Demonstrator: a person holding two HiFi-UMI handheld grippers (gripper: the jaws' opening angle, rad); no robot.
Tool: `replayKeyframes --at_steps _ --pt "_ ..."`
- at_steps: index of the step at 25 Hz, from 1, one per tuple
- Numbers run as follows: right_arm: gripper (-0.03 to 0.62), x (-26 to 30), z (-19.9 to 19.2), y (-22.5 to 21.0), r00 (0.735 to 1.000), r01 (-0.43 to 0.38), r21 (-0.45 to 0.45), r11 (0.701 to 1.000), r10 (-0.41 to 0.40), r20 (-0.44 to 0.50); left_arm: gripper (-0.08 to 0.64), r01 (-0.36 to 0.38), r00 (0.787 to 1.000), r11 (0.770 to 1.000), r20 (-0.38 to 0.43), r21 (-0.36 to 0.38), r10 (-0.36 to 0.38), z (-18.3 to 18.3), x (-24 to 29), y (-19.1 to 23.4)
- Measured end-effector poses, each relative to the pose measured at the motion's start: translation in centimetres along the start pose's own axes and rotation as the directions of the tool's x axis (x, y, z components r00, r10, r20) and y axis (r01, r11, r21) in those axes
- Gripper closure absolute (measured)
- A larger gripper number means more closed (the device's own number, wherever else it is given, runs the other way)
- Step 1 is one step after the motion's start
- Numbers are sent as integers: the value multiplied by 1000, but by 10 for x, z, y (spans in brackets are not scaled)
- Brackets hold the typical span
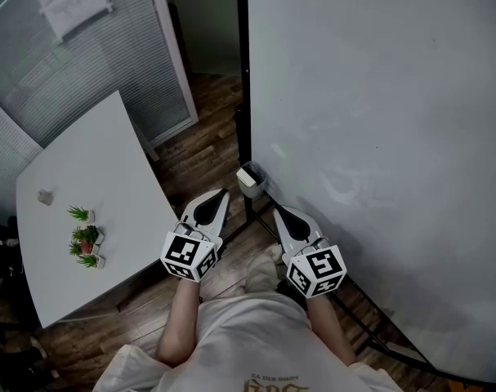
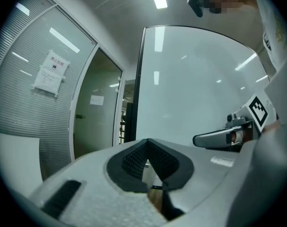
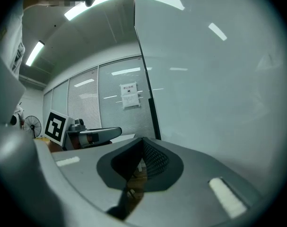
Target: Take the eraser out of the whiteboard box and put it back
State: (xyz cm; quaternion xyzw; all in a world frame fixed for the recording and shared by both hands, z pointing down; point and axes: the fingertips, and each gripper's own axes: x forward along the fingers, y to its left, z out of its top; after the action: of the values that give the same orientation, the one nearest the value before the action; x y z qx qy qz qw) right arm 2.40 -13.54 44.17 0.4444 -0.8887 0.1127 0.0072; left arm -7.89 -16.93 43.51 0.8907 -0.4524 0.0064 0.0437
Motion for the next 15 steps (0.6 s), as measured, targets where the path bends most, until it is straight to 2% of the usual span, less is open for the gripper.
replayKeyframes --at_steps 11,15 --pt "581 0 -1 -1 1000 12 -42 999 -12 -20 560 8 1000 1000 -5 10 -8 0 1 -2" --pt "581 1 -2 4 1000 -13 -58 998 12 -27 560 8 1000 1000 -10 9 -8 -1 0 -2"
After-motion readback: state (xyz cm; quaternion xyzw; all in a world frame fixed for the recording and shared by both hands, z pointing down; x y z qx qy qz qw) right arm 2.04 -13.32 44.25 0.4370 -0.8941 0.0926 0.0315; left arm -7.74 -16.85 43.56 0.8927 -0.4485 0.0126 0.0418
